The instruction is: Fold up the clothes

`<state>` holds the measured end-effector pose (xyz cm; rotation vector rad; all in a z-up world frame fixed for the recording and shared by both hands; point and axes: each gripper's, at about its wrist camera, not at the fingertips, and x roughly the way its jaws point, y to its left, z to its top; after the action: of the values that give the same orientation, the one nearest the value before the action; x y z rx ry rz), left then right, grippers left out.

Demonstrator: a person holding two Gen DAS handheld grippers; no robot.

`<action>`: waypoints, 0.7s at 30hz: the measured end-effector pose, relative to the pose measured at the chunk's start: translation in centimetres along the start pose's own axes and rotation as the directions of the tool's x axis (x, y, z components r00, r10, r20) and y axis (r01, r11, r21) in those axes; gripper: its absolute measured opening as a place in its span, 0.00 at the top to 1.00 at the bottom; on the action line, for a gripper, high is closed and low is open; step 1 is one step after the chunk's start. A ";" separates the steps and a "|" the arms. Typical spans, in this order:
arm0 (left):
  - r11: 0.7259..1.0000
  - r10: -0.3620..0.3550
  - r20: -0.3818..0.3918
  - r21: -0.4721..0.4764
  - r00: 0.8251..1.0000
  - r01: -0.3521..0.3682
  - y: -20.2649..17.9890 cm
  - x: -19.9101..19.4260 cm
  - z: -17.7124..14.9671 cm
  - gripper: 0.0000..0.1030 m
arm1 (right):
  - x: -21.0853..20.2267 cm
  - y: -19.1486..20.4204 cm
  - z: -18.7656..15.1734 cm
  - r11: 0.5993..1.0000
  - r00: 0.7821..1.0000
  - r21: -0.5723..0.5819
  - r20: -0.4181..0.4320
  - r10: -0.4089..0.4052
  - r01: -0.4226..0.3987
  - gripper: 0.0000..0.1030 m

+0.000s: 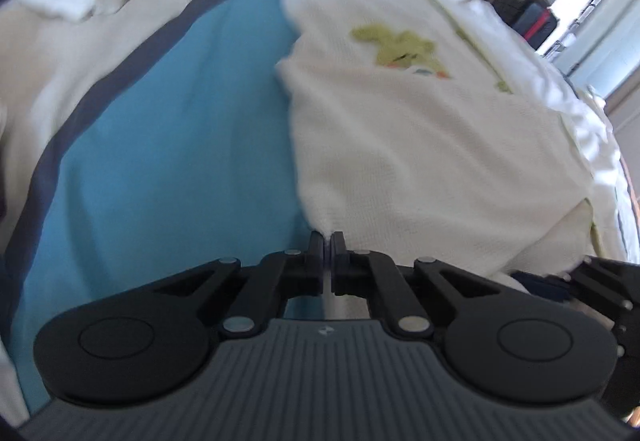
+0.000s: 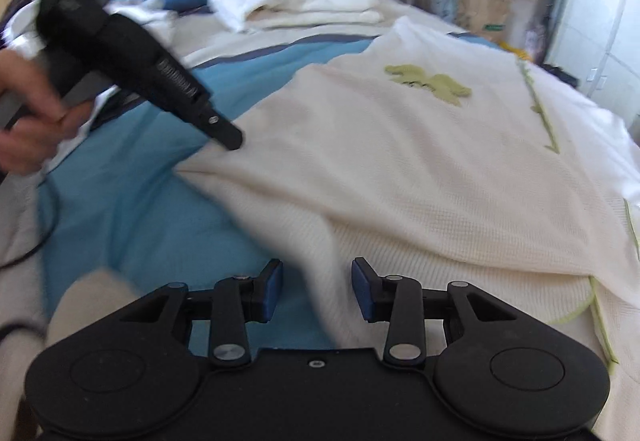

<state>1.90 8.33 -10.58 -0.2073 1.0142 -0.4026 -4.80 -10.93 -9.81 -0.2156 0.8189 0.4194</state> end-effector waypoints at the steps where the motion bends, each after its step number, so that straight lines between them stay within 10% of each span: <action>1: 1.000 -0.024 0.013 -0.005 1.000 0.024 0.0 -0.4 0.2 0.98 | 0.4 0.1 0.0 1.000 1.000 0.014 0.017 -0.017 0.017 0.60; 4: 1.000 -0.005 0.083 0.032 0.997 0.002 -1.0 -2.2 0.6 0.98 | 0.4 0.9 0.3 0.999 0.998 -0.017 0.044 -0.047 0.048 0.96; 10: 0.994 0.033 0.124 0.100 0.992 -0.045 -2.3 -4.4 -0.2 0.98 | -2.5 2.8 -0.7 0.993 0.996 -0.106 0.079 -0.039 0.048 0.95; 15: 0.998 0.057 -0.080 0.016 0.995 -0.056 -1.2 -1.1 -0.5 0.94 | -2.0 3.0 -1.2 0.995 0.999 -0.090 0.039 -0.036 0.039 0.95; 17: 0.997 -0.010 -0.145 -0.082 0.989 -0.001 0.2 -0.2 -0.6 0.78 | -2.1 2.9 -1.2 0.996 0.999 -0.081 0.045 -0.025 0.029 0.95; 19: 0.965 -0.170 -0.136 -0.225 0.976 0.137 2.0 -0.1 -0.5 0.30 | -2.0 2.5 -1.3 0.999 0.999 -0.046 0.038 -0.009 0.011 0.95; 21: 0.921 -0.285 -0.133 -0.313 0.949 0.232 2.9 0.4 -0.4 0.23 | -2.0 2.1 -1.5 1.000 0.999 -0.011 0.040 0.007 -0.007 0.95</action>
<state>2.40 10.81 -12.13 -0.5882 1.2256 -0.5172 -7.87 -10.14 -9.36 -0.2141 0.7782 0.4338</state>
